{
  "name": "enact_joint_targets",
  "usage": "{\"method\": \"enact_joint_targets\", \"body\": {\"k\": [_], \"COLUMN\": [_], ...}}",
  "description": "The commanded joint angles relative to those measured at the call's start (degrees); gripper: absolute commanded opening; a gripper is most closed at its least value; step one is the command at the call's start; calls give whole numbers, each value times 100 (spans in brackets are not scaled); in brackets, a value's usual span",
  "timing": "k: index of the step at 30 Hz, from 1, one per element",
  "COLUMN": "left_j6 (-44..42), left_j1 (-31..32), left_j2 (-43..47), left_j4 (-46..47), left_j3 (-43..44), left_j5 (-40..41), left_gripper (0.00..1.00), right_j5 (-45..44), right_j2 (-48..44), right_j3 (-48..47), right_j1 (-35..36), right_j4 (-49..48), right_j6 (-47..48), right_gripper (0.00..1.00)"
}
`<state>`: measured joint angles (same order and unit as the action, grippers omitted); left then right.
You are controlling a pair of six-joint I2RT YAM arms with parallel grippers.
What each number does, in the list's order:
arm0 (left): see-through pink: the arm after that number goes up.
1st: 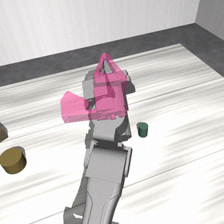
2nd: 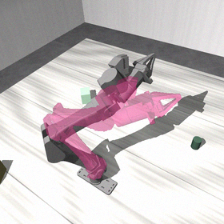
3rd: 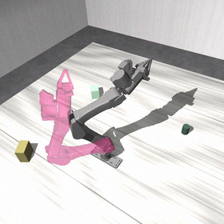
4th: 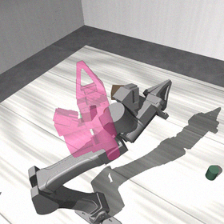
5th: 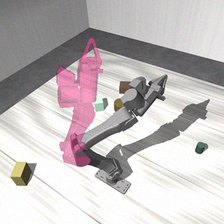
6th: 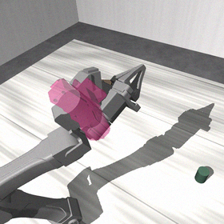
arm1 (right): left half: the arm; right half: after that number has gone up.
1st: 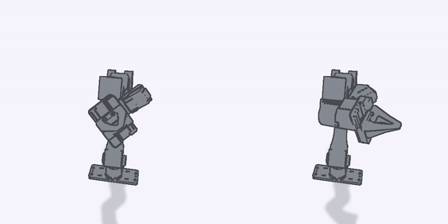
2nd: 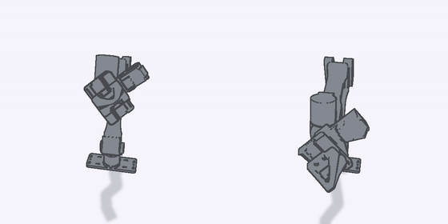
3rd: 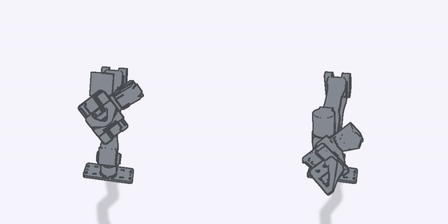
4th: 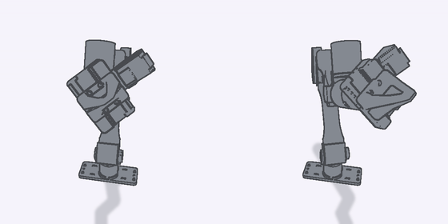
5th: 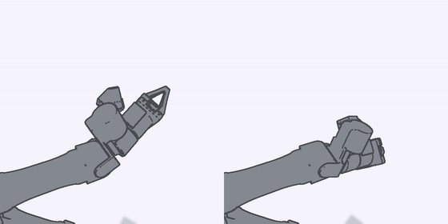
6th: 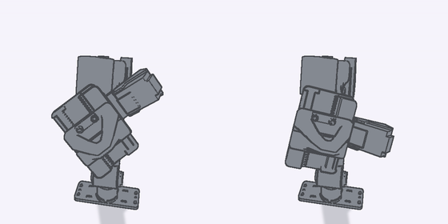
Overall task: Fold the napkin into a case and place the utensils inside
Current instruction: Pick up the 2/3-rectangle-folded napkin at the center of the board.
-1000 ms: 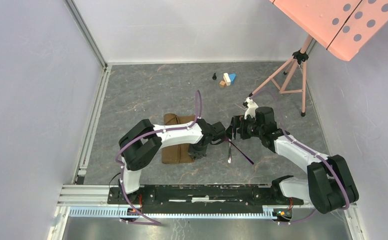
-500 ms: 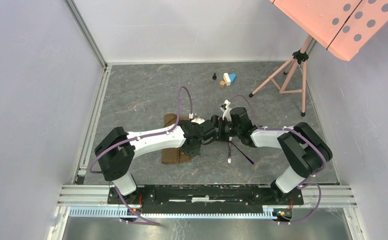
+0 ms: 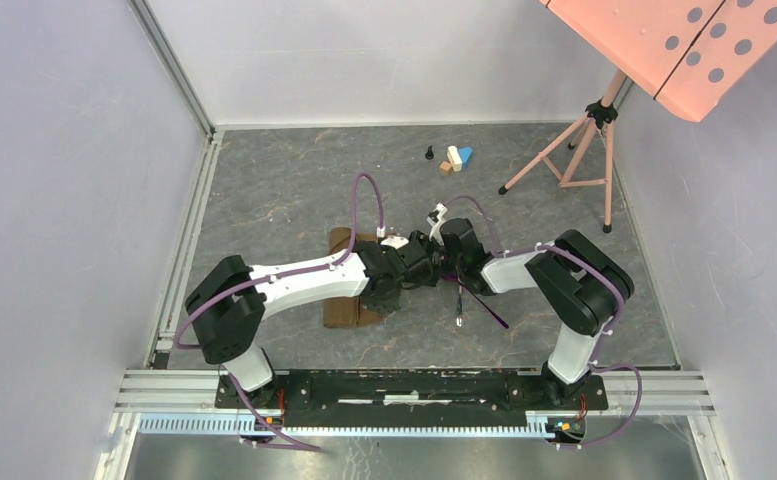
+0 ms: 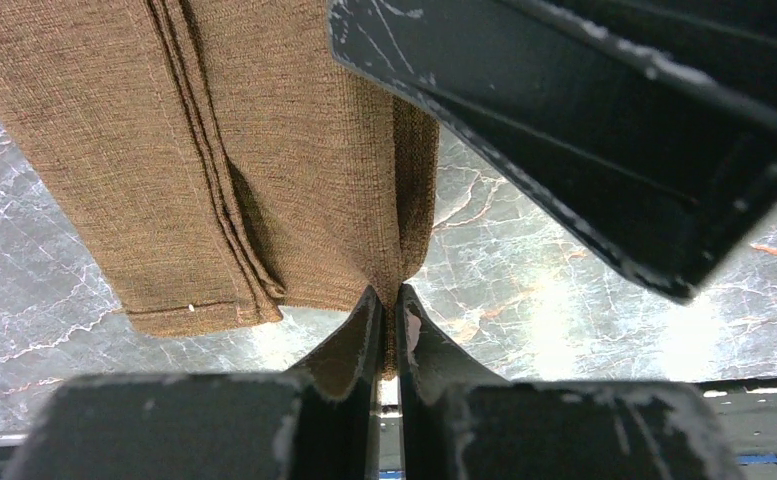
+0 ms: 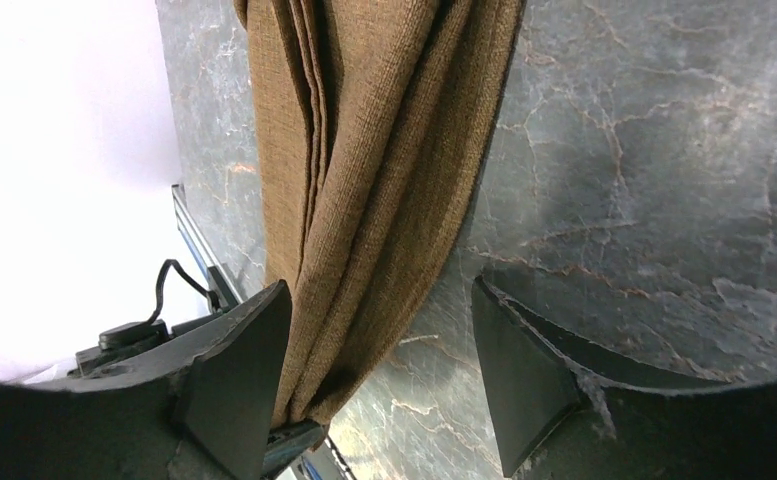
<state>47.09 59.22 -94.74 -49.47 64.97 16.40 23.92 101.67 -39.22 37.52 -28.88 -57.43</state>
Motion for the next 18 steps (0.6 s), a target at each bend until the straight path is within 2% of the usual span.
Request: {"method": "enact_joint_targets", "body": {"k": [1, 11, 18], "left_j6": [65, 61, 86], "left_j1": [-25, -32, -29], "left_j2": [276, 331, 363], "left_j4": [118, 113, 153], "left_j3": [111, 61, 7], "left_j5": [93, 70, 78], "left_gripper": [8, 8, 8], "right_j5": [-247, -423, -516], "right_j2": [292, 704, 793], "right_j3": [-180, -585, -641], "right_j1": [22, 8, -21], "right_j4": [-356, -391, -396], "right_j6": [-100, 25, 222], "right_gripper": [71, 61, 38]}}
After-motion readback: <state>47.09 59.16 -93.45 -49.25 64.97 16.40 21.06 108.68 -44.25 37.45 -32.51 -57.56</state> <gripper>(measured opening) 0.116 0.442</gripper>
